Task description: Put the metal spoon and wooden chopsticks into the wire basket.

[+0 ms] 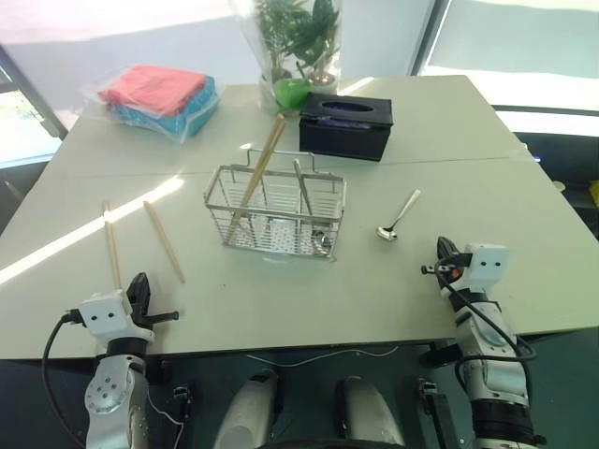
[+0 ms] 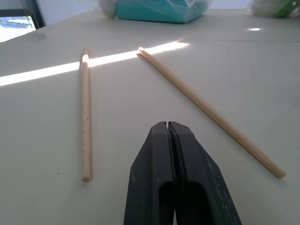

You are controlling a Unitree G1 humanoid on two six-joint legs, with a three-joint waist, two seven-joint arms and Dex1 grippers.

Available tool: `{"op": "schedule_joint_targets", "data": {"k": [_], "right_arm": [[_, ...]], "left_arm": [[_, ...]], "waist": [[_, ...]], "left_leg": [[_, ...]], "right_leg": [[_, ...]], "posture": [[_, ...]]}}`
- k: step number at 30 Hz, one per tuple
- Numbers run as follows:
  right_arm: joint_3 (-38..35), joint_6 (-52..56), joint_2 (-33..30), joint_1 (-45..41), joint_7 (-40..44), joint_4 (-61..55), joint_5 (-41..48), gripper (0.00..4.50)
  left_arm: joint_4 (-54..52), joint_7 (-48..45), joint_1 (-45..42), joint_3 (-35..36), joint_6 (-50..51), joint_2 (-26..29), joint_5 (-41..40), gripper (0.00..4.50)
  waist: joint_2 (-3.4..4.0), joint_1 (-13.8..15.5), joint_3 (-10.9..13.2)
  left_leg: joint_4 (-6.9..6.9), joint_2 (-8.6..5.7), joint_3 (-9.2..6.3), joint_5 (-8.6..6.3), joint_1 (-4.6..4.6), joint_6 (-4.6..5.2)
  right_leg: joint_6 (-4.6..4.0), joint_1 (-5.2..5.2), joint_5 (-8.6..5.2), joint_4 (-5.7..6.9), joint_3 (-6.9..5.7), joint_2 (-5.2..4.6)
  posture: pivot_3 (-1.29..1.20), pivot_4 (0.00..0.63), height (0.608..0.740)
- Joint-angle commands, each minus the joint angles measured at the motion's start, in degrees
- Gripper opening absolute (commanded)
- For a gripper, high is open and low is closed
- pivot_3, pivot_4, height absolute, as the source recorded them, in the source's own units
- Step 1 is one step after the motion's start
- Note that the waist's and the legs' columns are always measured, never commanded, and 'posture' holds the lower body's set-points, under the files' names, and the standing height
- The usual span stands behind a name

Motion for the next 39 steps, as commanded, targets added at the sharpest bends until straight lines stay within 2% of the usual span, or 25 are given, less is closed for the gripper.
{"op": "schedule_joint_targets", "data": {"k": [1, 23, 29, 31, 33, 36, 39], "right_arm": [[0.0, -0.2, 0.6, 0.2, -0.1, -1.4, 0.6, 0.0], [-0.1, 0.0, 0.6, 0.2, -0.1, -1.4, 0.7, 0.0], [-0.1, 0.1, 0.5, -0.1, 0.0, -1.2, 0.6, 0.0], [-0.1, 0.2, 0.3, -0.4, 0.1, -1.0, 0.6, 0.0], [-0.1, 0.3, 0.0, -0.8, 0.2, -0.5, 0.6, 0.0], [-0.1, 0.7, -0.6, -1.6, 0.8, 0.4, 0.6, 0.0], [0.0, 0.8, -0.8, -2.7, 1.2, 1.5, 0.5, 0.0]], "left_arm": [[-1.2, 0.8, 0.2, 0.4, 1.7, 0.2, -0.3, 0.05], [-2.1, -1.8, 1.1, 0.1, 1.9, 0.1, -2.8, 0.05], [-4.2, -4.7, 2.3, 1.5, 3.4, 2.3, -5.8, 0.05], [-6.6, -8.2, 3.6, 2.2, 6.1, 6.0, -7.9, 0.05], [-12.9, -15.1, 5.1, 4.1, 12.1, 12.4, -16.4, 0.05], [-21.1, -24.1, 6.9, 10.1, 24.8, 26.3, -31.3, 0.05], [-23.5, -28.9, 6.2, 14.7, 32.5, 36.2, -38.7, 0.05]], "waist": [[0.0, 0.0, 0.0], [0.0, -0.1, 0.0], [0.0, -0.1, 0.0], [-0.03, -0.2, 0.0], [-0.14, -0.8, 0.0], [-0.12, -1.0, 0.1], [0.11, -1.0, 0.0]], "left_leg": [[0.0, 0.0, 0.0, 0.0, 0.0, 0.0], [-0.01, 0.0, 0.01, -0.01, -0.17, 0.0], [-0.01, -0.01, 0.02, -0.01, -0.39, 0.0], [-0.01, -0.01, 0.02, -0.01, -0.48, 0.0], [-0.02, 0.01, 0.0, -0.01, -0.54, 0.0], [-0.03, 0.04, -0.07, 0.0, -0.84, -0.01], [-0.04, 0.03, -0.04, 0.0, -0.82, -0.01]], "right_leg": [[0.0, 0.0, 0.0, 0.0, 0.0, 0.0], [-0.01, -0.12, -0.01, -0.01, 0.0, -0.03], [-0.02, -0.34, -0.01, 0.02, 0.0, -0.04], [-0.03, -0.45, -0.01, 0.02, 0.0, -0.04], [-0.03, -0.52, -0.01, 0.02, -0.02, -0.02], [-0.13, -0.79, -0.01, 0.1, -0.14, 0.01], [-0.14, -0.78, -0.01, 0.17, -0.07, 0.08]], "posture": [[0.0, 0.15, 0.74], [0.0, 0.15, 0.74], [0.0, 0.15, 0.74], [0.0, 0.15, 0.74], [0.0, 0.15, 0.74], [0.0, 0.15, 0.74], [0.0, 0.15, 0.74]]}}
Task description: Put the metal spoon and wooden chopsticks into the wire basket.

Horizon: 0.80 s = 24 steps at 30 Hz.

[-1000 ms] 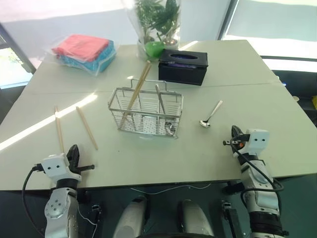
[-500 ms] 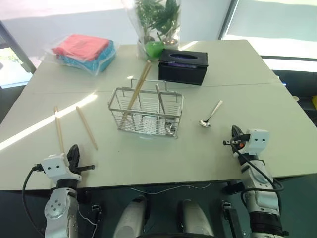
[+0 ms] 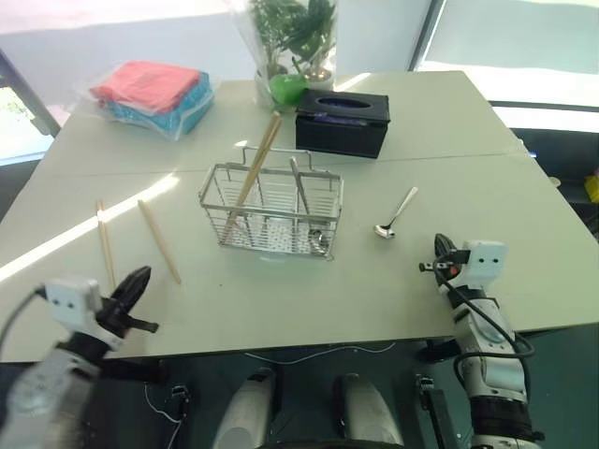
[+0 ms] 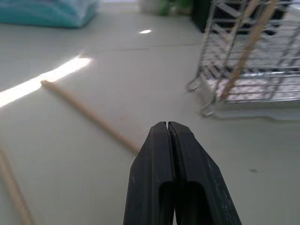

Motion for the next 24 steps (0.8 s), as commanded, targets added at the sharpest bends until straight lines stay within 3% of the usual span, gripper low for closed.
{"op": "schedule_joint_targets", "data": {"k": [1, 7, 8, 10, 17, 24], "right_arm": [[-0.2, 0.2, -0.5, -1.5, 0.5, 1.3, 0.4, 0.0], [-0.1, -0.4, -0.2, -2.7, 0.7, 2.5, 0.3, 0.0], [-0.1, -0.5, -0.1, -2.6, 0.7, 2.4, 0.3, 0.0], [-0.1, -0.7, 0.2, -2.4, 0.6, 2.3, 0.3, 0.0], [-0.4, -0.5, 0.5, -1.7, -0.1, 0.8, 0.5, 0.0], [-0.4, 4.9, -0.7, -4.0, -2.3, -2.5, 0.2, 0.0]], "left_arm": [[-3.8, -6.1, -1.3, 5.1, 8.6, 8.0, -9.1, 0.05], [-2.7, -9.4, -9.9, 7.0, 18.8, 16.6, -21.1, 0.05], [-2.6, -10.3, -11.8, 5.8, 20.0, 17.3, -22.3, 0.29], [-2.5, -11.9, -14.3, 3.8, 21.5, 18.1, -23.0, 0.94], [-1.6, -15.9, -18.9, 1.7, 25.8, 19.3, -23.5, 4.49], [-0.2, -16.5, -24.1, 0.2, 24.8, 18.9, -19.2, 4.49]], "waist": [[0.08, -0.1, 0.0], [0.11, -0.2, 0.1], [0.12, -0.2, 0.1], [0.12, -0.2, 0.1], [0.13, -0.2, 0.1], [0.14, -0.1, 0.1]], "left_leg": [[-0.01, -0.01, 0.06, 0.0, 0.05, 0.0], [-0.08, 0.04, 0.05, 0.02, 0.21, -0.03], [-0.08, 0.04, 0.04, 0.02, 0.24, -0.03], [-0.08, 0.03, 0.06, 0.02, 0.35, -0.03], [-0.1, 0.05, 0.06, 0.02, 0.54, -0.03], [-0.1, 0.05, 0.06, 0.02, 0.58, -0.03]], "right_leg": [[0.01, 0.02, 0.0, 0.05, 0.06, 0.02], [-0.1, -0.05, -0.06, 0.02, 0.09, 0.04], [-0.1, -0.05, -0.06, 0.01, 0.09, 0.05], [-0.1, 0.0, -0.06, -0.02, 0.09, 0.05], [-0.11, 0.09, -0.07, -0.03, 0.16, 0.06], [-0.12, 0.09, -0.07, -0.03, 0.18, 0.03]], "posture": [[0.0, 0.15, 0.74], [0.0, 0.15, 0.74], [0.0, 0.15, 0.74], [0.0, 0.15, 0.74], [0.0, 0.15, 0.74], [0.0, 0.15, 0.74]]}}
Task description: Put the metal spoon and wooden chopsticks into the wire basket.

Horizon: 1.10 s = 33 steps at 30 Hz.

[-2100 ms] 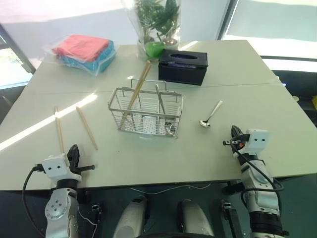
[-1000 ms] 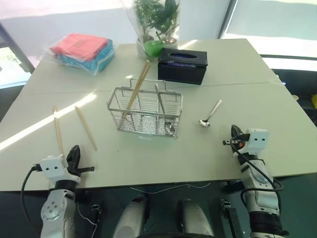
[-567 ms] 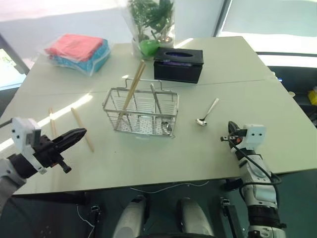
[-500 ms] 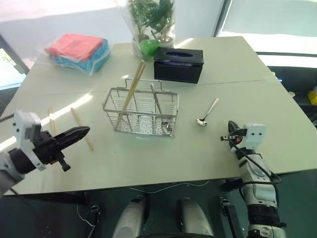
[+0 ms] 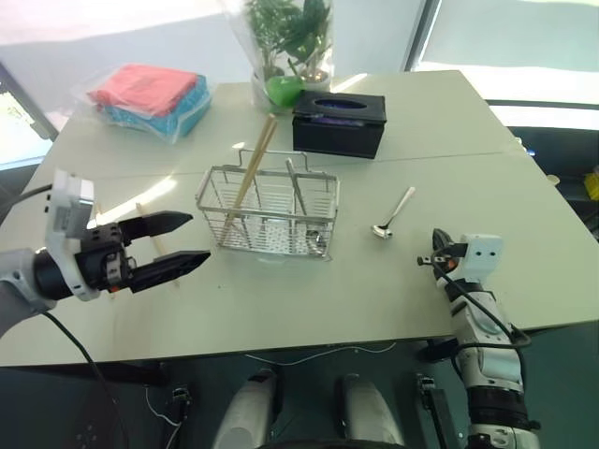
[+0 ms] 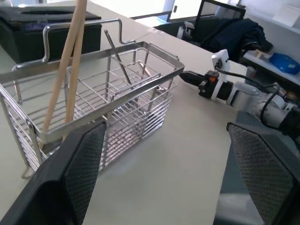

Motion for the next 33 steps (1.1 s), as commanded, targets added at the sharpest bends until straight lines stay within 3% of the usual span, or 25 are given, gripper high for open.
{"op": "schedule_joint_targets", "data": {"k": [1, 7, 8, 11, 17, 23, 33], "right_arm": [[-0.4, 4.4, -1.1, -2.7, -1.9, -3.8, 0.2, 0.0], [-0.5, 18.7, -3.9, -9.9, -5.2, -6.0, 0.6, 0.0], [-0.5, 21.4, -4.4, -11.0, -4.7, -6.9, 1.5, 0.26], [-0.7, 29.1, -5.8, -14.3, -3.9, -9.3, 3.9, 1.25], [1.7, 47.1, -10.7, -22.1, -3.9, -12.1, 4.8, 4.43], [4.3, 58.3, -10.0, -29.5, -2.8, -8.5, 6.1, 4.43], [7.2, 56.8, -4.9, -33.8, -7.2, 2.8, 1.1, 4.43]], "left_arm": [[0.5, -0.4, -2.1, -0.3, -0.7, -0.1, 1.4, 4.49], [0.5, -1.2, -2.3, -2.5, -1.7, -1.6, 5.8, 4.49], [0.4, -1.1, -2.3, -2.6, -1.7, -2.0, 6.3, 4.5], [0.0, -1.3, -1.9, -2.7, -1.6, -2.7, 7.1, 4.5], [-1.5, -1.9, -0.5, -2.3, -1.0, -3.4, 7.2, 4.5], [-3.1, -0.8, 0.1, -3.0, -1.3, -4.9, 7.3, 4.5], [-7.6, 4.1, 0.8, -2.9, -0.7, -8.1, 6.7, 4.5]], "waist": [[0.07, 0.0, 0.0], [0.23, -0.1, 0.2], [0.23, 0.0, 0.2], [0.21, 0.0, 0.2], [0.22, 0.0, 0.3], [0.21, -0.2, 0.3], [0.2, 0.0, 0.3]], "left_leg": [[0.0, 0.0, 0.0, 0.0, 0.0, 0.0], [-0.03, 0.0, 0.01, 0.02, -0.01, -0.02], [-0.03, 0.0, 0.01, 0.03, -0.05, -0.02], [-0.03, 0.0, 0.01, 0.03, -0.05, -0.02], [-0.02, -0.02, 0.02, 0.03, -0.07, -0.01], [-0.01, -0.01, 0.02, 0.04, -0.13, 0.0], [0.03, -0.05, 0.02, 0.09, -0.16, 0.06]], "right_leg": [[0.0, 0.0, 0.0, 0.0, 0.0, 0.0], [-0.01, -0.01, 0.0, 0.02, 0.02, 0.01], [-0.01, -0.01, 0.0, 0.02, 0.01, 0.02], [0.0, 0.01, 0.0, 0.01, -0.01, 0.02], [-0.01, 0.02, 0.01, 0.01, -0.02, -0.03], [-0.01, 0.03, 0.01, 0.0, -0.04, -0.04], [0.0, 0.05, 0.02, -0.01, -0.1, 0.0]], "posture": [[0.0, 0.15, 0.74], [0.0, 0.15, 0.74], [0.0, 0.15, 0.74], [0.0, 0.15, 0.74], [0.0, 0.15, 0.74], [0.0, 0.15, 0.74], [0.0, 0.15, 0.74]]}}
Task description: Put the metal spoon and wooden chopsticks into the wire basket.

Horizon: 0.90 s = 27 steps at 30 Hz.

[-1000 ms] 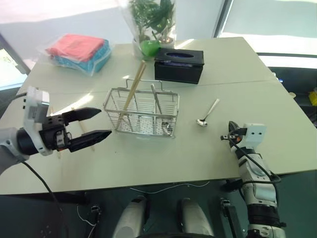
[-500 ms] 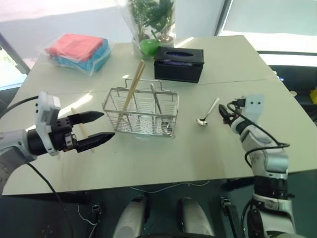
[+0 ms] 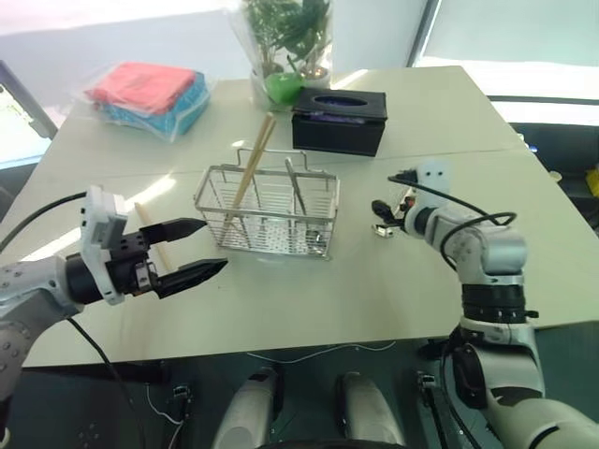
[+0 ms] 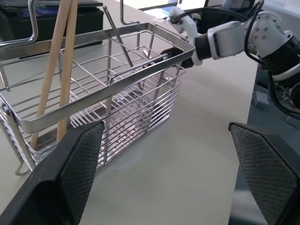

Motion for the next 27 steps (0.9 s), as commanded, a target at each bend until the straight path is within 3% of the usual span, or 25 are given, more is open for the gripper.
{"op": "schedule_joint_targets", "data": {"k": [1, 11, 22, 25, 27], "right_arm": [[0.0, -2.7, 0.6, -1.5, -2.5, 2.6, -2.8, 4.43], [-9.4, -7.7, 7.8, -6.0, -15.2, 11.7, -4.0, 4.43], [-9.1, -6.7, 11.2, -5.2, -20.9, 9.5, -5.7, 4.43], [-8.7, -6.2, 11.5, -4.4, -21.1, 8.5, -6.1, 3.56], [-9.1, -6.0, 12.1, -4.2, -21.9, 8.3, -6.3, 2.55]], "left_arm": [[-3.4, 2.7, 0.0, 1.4, -0.2, -0.7, -1.5, 4.5], [-6.4, 7.6, 0.3, 1.3, -0.5, -1.9, -2.2, 4.5], [-5.6, 7.1, 1.2, 0.7, -2.7, -3.2, -0.5, 4.5], [-5.6, 6.6, 1.8, 0.7, -3.4, -3.6, 0.0, 4.5], [-5.4, 6.4, 2.1, 0.9, -3.9, -3.8, 0.4, 4.5]], "waist": [[-0.01, 0.0, 0.0], [-0.03, 0.0, 0.0], [-0.04, 0.0, 0.0], [-0.04, 0.0, 0.0], [-0.04, -0.1, 0.0]], "left_leg": [[0.02, -0.01, 0.0, 0.0, 0.01, 0.0], [0.05, -0.01, -0.02, -0.03, 0.31, -0.06], [0.04, -0.02, -0.02, -0.03, 0.39, -0.05], [0.04, -0.02, -0.03, -0.02, 0.39, -0.05], [0.04, -0.02, -0.03, -0.03, 0.39, -0.05]], "right_leg": [[0.0, 0.01, 0.0, 0.01, 0.0, 0.0], [0.0, 0.11, 0.01, 0.02, -0.03, 0.06], [0.0, 0.17, 0.01, 0.02, -0.05, 0.11], [0.0, 0.17, 0.01, 0.02, -0.05, 0.11], [0.0, 0.16, 0.01, 0.02, -0.04, 0.11]], "posture": [[0.0, 0.15, 0.74], [0.0, 0.15, 0.74], [0.0, 0.15, 0.74], [0.0, 0.15, 0.74], [0.0, 0.15, 0.74]]}}
